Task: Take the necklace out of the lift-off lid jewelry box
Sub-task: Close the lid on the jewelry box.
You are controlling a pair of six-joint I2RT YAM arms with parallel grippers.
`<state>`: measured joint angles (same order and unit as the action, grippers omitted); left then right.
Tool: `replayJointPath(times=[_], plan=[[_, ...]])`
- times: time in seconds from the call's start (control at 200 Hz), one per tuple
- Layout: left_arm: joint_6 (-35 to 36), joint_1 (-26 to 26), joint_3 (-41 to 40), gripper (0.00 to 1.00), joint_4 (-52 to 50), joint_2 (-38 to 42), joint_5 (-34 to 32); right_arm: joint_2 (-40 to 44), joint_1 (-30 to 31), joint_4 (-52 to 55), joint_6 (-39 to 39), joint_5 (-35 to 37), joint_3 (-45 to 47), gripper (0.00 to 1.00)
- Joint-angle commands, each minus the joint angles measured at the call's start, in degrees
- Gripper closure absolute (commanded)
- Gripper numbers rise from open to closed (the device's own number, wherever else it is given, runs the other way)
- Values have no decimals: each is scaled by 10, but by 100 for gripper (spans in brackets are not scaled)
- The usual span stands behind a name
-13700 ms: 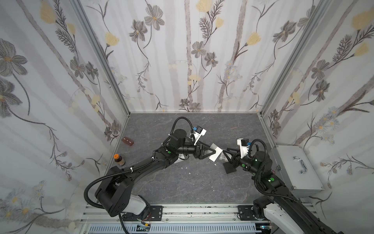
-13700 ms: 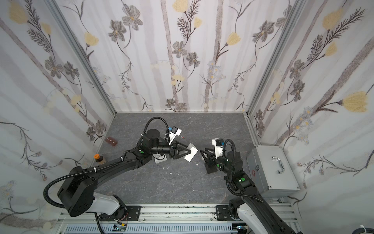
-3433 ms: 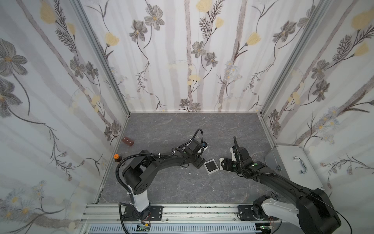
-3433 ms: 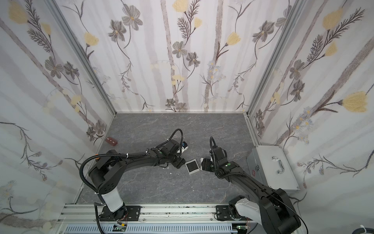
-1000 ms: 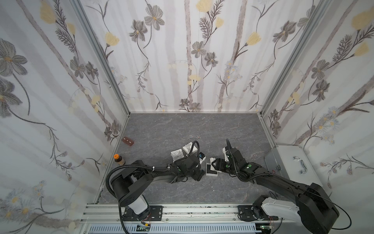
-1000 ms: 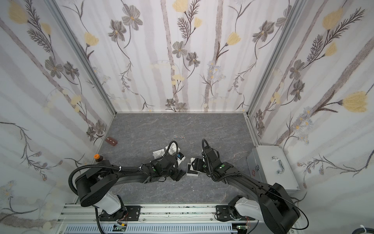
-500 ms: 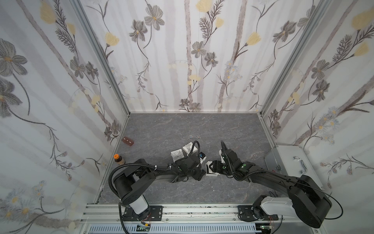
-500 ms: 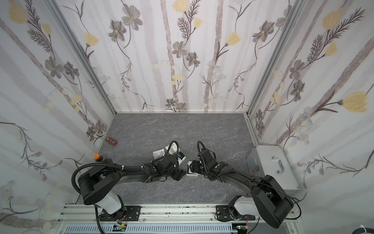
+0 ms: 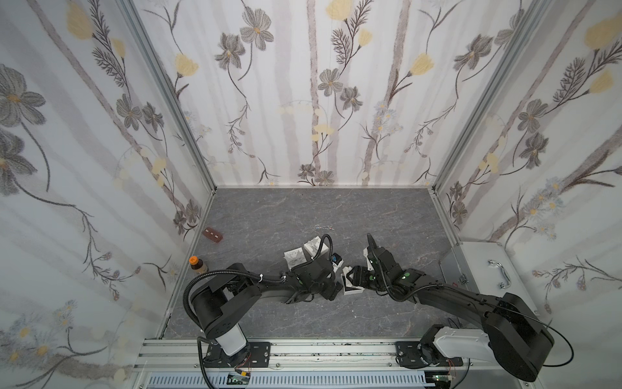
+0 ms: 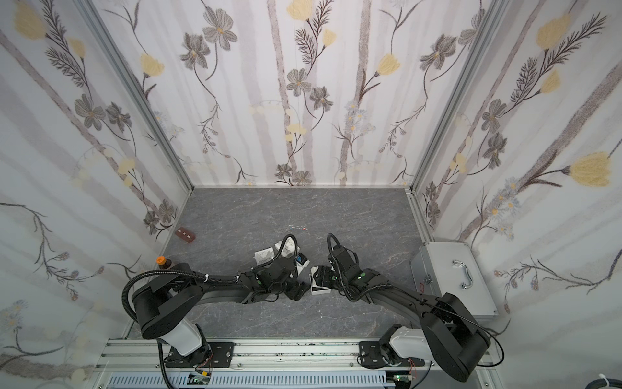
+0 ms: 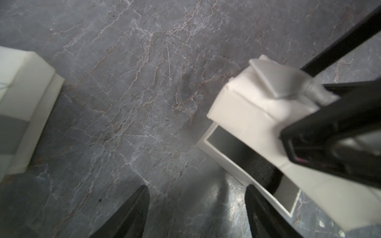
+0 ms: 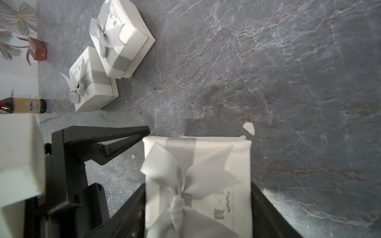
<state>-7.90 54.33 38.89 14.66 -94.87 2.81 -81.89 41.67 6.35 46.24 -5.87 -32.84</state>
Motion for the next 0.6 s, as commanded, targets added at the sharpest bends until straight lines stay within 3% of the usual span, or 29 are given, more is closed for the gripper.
replayJointPath(times=[0.0, 0.595], plan=[[-9, 0, 0, 25, 21, 0, -7, -7, 5, -9, 4, -1, -5, 31], [-30, 0, -2, 25, 46, -10, -14, -32, 42, -4, -17, 25, -27, 26]])
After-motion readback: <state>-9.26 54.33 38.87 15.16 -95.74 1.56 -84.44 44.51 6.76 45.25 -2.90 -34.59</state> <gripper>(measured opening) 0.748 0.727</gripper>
